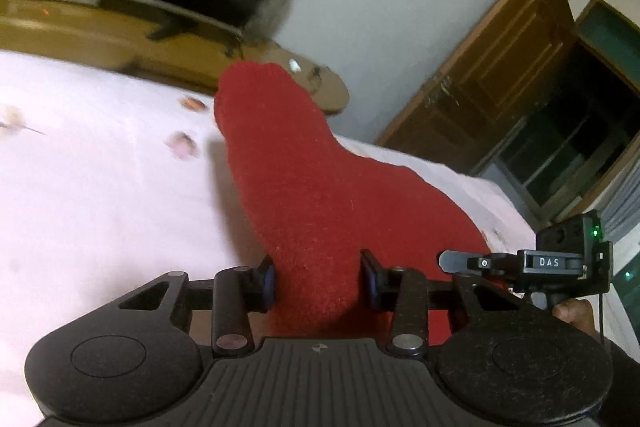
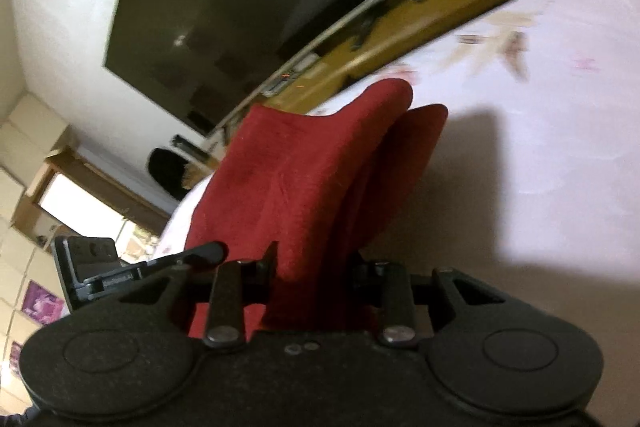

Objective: Fold small clothes

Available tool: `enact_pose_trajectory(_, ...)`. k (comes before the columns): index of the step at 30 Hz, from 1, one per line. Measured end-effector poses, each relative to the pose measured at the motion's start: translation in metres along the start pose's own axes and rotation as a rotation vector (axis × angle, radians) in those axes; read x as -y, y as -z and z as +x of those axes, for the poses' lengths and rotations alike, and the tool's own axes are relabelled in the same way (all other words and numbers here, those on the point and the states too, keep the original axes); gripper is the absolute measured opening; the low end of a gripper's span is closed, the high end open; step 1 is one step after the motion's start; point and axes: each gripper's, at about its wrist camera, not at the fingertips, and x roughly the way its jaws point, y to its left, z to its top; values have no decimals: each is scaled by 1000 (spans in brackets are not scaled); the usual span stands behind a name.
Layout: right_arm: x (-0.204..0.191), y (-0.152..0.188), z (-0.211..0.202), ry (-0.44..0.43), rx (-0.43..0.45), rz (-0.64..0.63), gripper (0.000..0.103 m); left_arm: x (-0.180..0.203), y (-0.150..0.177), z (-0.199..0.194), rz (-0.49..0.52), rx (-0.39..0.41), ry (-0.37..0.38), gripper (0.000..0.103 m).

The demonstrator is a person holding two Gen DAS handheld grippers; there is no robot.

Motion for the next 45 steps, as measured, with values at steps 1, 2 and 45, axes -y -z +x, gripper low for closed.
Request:
enact_pose_trajectory(1, -10, 0, 6, -23, -3, 0, 30, -6, -1, -15, -4, 11, -15, 41)
enact_pose_trajectory(2, -19, 1, 15, -43, -7, -2, 30, -12, -1, -31, -7, 18, -32, 41)
enact_pose_trajectory(45, -184, 147, 112, 404, -139, -540, 21, -27, 134, -166, 180, 36, -490, 63)
